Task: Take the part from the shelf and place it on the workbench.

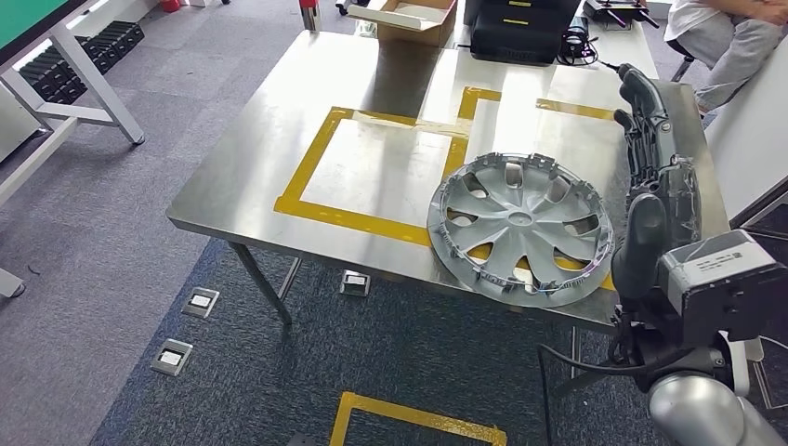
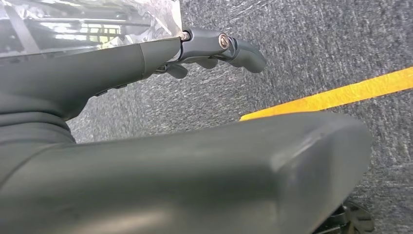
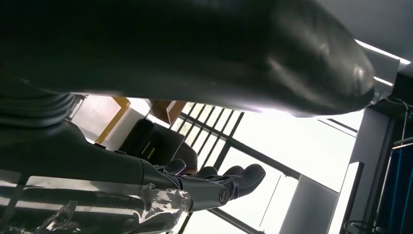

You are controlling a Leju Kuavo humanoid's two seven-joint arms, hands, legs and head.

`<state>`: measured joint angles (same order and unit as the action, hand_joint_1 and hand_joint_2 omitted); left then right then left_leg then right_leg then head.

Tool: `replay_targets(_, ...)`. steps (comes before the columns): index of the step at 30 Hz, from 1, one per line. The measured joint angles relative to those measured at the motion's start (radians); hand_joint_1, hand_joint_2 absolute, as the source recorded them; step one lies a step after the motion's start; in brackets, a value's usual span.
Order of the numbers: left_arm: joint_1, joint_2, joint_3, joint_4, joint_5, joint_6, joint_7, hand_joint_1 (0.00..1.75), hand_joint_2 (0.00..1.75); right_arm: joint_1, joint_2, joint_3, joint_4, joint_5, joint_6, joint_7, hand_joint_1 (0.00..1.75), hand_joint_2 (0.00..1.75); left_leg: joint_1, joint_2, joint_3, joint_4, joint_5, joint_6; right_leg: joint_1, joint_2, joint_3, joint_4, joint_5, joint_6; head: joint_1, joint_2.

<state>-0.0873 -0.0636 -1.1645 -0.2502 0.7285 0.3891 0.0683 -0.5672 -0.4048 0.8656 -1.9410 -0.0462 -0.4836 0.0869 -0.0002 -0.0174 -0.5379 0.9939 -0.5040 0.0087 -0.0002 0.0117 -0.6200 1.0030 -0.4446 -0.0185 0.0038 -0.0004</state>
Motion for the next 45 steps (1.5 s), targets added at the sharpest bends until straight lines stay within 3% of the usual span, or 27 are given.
replay_targets(6, 0.0, 0.003, 0.004, 0.0, 0.004, 0.003, -0.004, 0.0, 0.0, 0.017, -0.001, -0.004, -0.008, 0.002, -0.001, -0.001, 0.0, 0.0, -0.005, 0.0, -0.001, 0.004, -0.002, 0.008, -0.006, 0.0, 0.001, -0.001, 0.003, 0.007, 0.0, 0.0)
replay_targets(10, -0.001, 0.004, 0.005, 0.0, 0.004, 0.004, -0.008, 0.0, 0.0, 0.021, -0.002, -0.008, -0.013, 0.002, 0.0, -0.001, 0.0, 0.0, -0.003, 0.003, 0.003, -0.01, 0.018, 0.024, -0.009, 0.0, 0.0, 0.001, -0.001, 0.024, 0.0, 0.0)
replay_targets(12, -0.002, 0.003, 0.005, 0.0, 0.004, 0.006, -0.009, 0.0, 0.0, 0.022, -0.004, -0.011, -0.016, 0.002, 0.0, -0.002, 0.0, 0.0, 0.004, 0.007, 0.003, -0.023, 0.029, 0.031, -0.01, -0.003, -0.026, 0.068, -0.054, 0.032, 0.002, 0.0)
replay_targets(14, -0.001, 0.003, 0.005, 0.0, 0.004, 0.006, -0.01, 0.0, 0.0, 0.026, -0.005, -0.012, -0.016, 0.002, 0.0, -0.001, 0.0, 0.0, 0.005, 0.009, -0.002, -0.022, 0.031, 0.032, -0.014, -0.005, -0.077, 0.2, -0.123, 0.039, 0.004, 0.0)
replay_targets(15, 0.0, 0.003, 0.005, 0.0, 0.004, 0.006, -0.01, 0.0, 0.0, 0.029, -0.006, -0.012, -0.016, 0.002, 0.0, -0.001, 0.0, 0.0, 0.006, 0.01, -0.004, -0.021, 0.032, 0.031, -0.016, -0.005, -0.096, 0.252, -0.14, 0.042, 0.005, 0.0)
replay_targets(16, 0.0, 0.003, 0.005, 0.0, 0.004, 0.006, -0.01, 0.0, 0.0, 0.031, -0.006, -0.012, -0.016, 0.002, 0.0, -0.001, 0.0, 0.0, 0.007, 0.011, -0.007, -0.018, 0.033, 0.03, -0.018, -0.006, -0.098, 0.27, -0.139, 0.045, 0.005, 0.0)
replay_targets(17, 0.0, 0.002, 0.005, 0.0, 0.004, 0.006, -0.01, 0.0, 0.0, 0.032, -0.006, -0.012, -0.016, 0.002, 0.0, -0.001, 0.0, 0.0, 0.008, 0.011, -0.009, -0.014, 0.033, 0.028, -0.02, -0.006, -0.08, 0.247, -0.118, 0.047, 0.004, 0.0)
replay_targets(19, -0.001, 0.002, 0.005, 0.0, 0.004, 0.006, -0.01, 0.0, 0.0, 0.032, -0.006, -0.013, -0.016, 0.002, 0.0, -0.001, 0.0, 0.0, 0.011, 0.011, -0.014, -0.004, 0.03, 0.021, -0.024, -0.008, -0.003, 0.117, -0.063, 0.05, 0.005, 0.0)
replay_targets(21, -0.001, 0.001, 0.005, 0.0, 0.004, 0.006, -0.01, 0.0, 0.0, 0.032, -0.006, -0.014, -0.017, 0.002, 0.0, -0.001, 0.0, 0.0, 0.011, 0.01, -0.021, 0.005, 0.029, 0.008, -0.021, -0.007, 0.051, 0.022, -0.04, 0.044, 0.007, 0.0)
replay_targets(25, -0.001, 0.0, 0.005, 0.0, 0.007, 0.006, -0.011, 0.0, 0.0, 0.033, -0.007, -0.015, -0.02, 0.002, 0.002, 0.0, 0.0, 0.0, 0.012, 0.01, -0.031, 0.015, 0.026, -0.017, -0.018, -0.005, 0.047, 0.004, -0.032, 0.011, 0.006, 0.0)
replay_targets(27, -0.001, 0.001, 0.005, 0.0, 0.01, 0.006, -0.01, 0.0, 0.0, 0.033, -0.007, -0.016, -0.021, 0.002, 0.004, 0.002, 0.0, 0.0, 0.014, 0.011, -0.054, 0.075, -0.032, -0.026, -0.021, -0.009, 0.04, -0.002, -0.021, -0.006, 0.001, 0.0)
replay_targets(29, -0.001, 0.001, 0.005, 0.0, 0.013, 0.006, -0.008, 0.0, 0.0, 0.036, -0.007, -0.016, -0.022, 0.002, 0.005, 0.004, 0.0, 0.0, 0.015, 0.012, -0.092, 0.199, -0.113, -0.032, -0.018, -0.011, 0.027, -0.001, -0.01, -0.016, -0.006, 0.0)
replay_targets(30, -0.001, 0.001, 0.005, 0.0, 0.013, 0.006, -0.008, 0.0, 0.0, 0.039, -0.008, -0.015, -0.022, 0.002, 0.005, 0.004, 0.0, 0.0, 0.015, 0.012, -0.103, 0.252, -0.138, -0.033, -0.016, -0.011, 0.018, 0.001, -0.005, -0.017, -0.007, 0.0)
replay_targets(31, -0.001, 0.001, 0.005, 0.0, 0.013, 0.007, -0.007, 0.0, 0.0, 0.041, -0.008, -0.015, -0.022, 0.002, 0.005, 0.005, 0.0, 0.0, 0.015, 0.012, -0.103, 0.278, -0.144, -0.033, -0.014, -0.012, 0.009, 0.003, 0.0, -0.018, -0.008, 0.0)
replay_targets(32, -0.001, 0.001, 0.005, 0.0, 0.013, 0.007, -0.007, 0.0, 0.0, 0.043, -0.008, -0.015, -0.022, 0.002, 0.004, 0.006, 0.0, 0.0, 0.015, 0.012, -0.085, 0.267, -0.132, -0.03, -0.013, -0.011, 0.0, 0.006, 0.005, -0.018, -0.01, 0.0)
replay_targets(33, -0.001, 0.001, 0.005, 0.0, 0.013, 0.007, -0.007, 0.0, 0.0, 0.044, -0.008, -0.016, -0.022, 0.003, 0.003, 0.008, 0.0, 0.0, 0.015, 0.012, -0.051, 0.219, -0.106, -0.026, -0.011, -0.011, -0.009, 0.009, 0.01, -0.017, -0.011, 0.0)
replay_targets(36, -0.006, 0.001, 0.004, 0.0, -0.007, 0.003, 0.0, 0.0, 0.0, 0.055, -0.016, -0.025, -0.028, 0.012, -0.016, 0.022, 0.0, 0.0, 0.009, 0.011, 0.065, 0.03, -0.055, -0.008, -0.008, -0.01, -0.027, 0.015, 0.028, -0.006, -0.014, 0.0)
replay_targets(38, -0.012, 0.001, -0.001, 0.0, -0.034, -0.008, 0.019, 0.0, 0.0, 0.074, -0.035, -0.04, -0.042, 0.017, -0.034, 0.035, 0.0, 0.0, 0.002, 0.009, 0.079, -0.004, -0.049, 0.001, -0.009, -0.013, -0.032, 0.011, 0.044, 0.008, -0.015, 0.0)
replay_targets(40, -0.019, -0.001, -0.006, -0.001, -0.052, -0.014, 0.038, 0.0, 0.0, 0.103, -0.063, -0.06, -0.061, 0.02, -0.044, 0.042, 0.0, 0.0, 0.003, 0.01, 0.065, -0.01, -0.029, 0.013, -0.012, -0.014, -0.036, 0.006, 0.048, 0.022, -0.016, 0.0)
replay_targets(41, -0.024, -0.002, -0.007, -0.001, -0.056, -0.014, 0.043, 0.0, 0.0, 0.115, -0.077, -0.07, -0.07, 0.02, -0.047, 0.045, 0.0, 0.0, 0.005, 0.012, 0.056, -0.014, -0.017, 0.02, -0.013, -0.014, -0.042, 0.018, 0.028, 0.028, -0.013, 0.0)
replay_targets(42, -0.028, -0.003, -0.007, -0.001, -0.057, -0.014, 0.046, 0.0, 0.0, 0.125, -0.088, -0.079, -0.077, 0.02, -0.048, 0.047, 0.0, 0.0, 0.007, 0.015, 0.046, -0.017, -0.005, 0.026, -0.013, -0.012, -0.054, 0.049, -0.009, 0.033, -0.009, 0.0)
replay_targets(44, -0.035, -0.004, -0.009, -0.002, -0.055, -0.012, 0.048, 0.0, 0.0, 0.138, -0.1, -0.092, -0.085, 0.021, -0.044, 0.05, 0.0, 0.0, 0.005, 0.019, 0.021, -0.016, 0.015, 0.033, -0.014, -0.011, -0.085, 0.163, -0.106, 0.039, 0.001, 0.0)
replay_targets(45, -0.036, -0.005, -0.009, -0.003, -0.053, -0.012, 0.047, 0.0, 0.0, 0.141, -0.103, -0.095, -0.087, 0.021, -0.04, 0.051, 0.0, 0.0, 0.004, 0.021, 0.007, -0.014, 0.025, 0.034, -0.014, -0.011, -0.097, 0.224, -0.137, 0.041, 0.004, 0.0)
